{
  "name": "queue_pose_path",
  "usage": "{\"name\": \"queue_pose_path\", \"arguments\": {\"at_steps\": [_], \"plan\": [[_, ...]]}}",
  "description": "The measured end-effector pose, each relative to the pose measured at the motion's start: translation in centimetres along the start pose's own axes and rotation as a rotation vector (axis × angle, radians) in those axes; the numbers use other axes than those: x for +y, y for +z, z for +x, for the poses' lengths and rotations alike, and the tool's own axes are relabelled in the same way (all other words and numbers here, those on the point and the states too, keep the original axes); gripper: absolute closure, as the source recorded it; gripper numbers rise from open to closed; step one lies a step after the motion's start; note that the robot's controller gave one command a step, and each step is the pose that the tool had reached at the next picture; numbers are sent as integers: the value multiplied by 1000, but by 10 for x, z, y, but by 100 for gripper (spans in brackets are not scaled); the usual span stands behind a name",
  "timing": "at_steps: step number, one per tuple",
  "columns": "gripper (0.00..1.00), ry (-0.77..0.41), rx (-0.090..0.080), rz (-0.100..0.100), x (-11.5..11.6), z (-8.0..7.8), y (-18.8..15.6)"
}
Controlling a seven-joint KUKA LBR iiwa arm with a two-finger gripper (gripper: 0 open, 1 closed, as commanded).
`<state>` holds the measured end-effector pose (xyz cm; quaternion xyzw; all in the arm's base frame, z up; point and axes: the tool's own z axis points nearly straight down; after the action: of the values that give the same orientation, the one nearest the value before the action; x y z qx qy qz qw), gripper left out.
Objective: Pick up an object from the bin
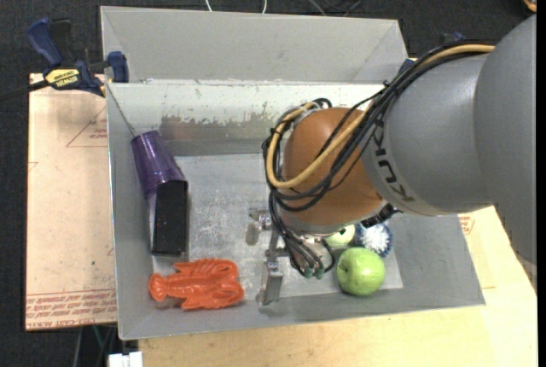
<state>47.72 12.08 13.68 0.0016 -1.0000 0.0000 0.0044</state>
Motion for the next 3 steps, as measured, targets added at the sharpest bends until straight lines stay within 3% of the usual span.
{"name": "queue_pose_path", "arguments": {"at_steps": [1,2,3], "plan": [[0,4,-8,-1,-1,-2,-4],[0,-63,-18,-6,83,-9,65],[0,-99,-16,-1,80,-7,26]]}}
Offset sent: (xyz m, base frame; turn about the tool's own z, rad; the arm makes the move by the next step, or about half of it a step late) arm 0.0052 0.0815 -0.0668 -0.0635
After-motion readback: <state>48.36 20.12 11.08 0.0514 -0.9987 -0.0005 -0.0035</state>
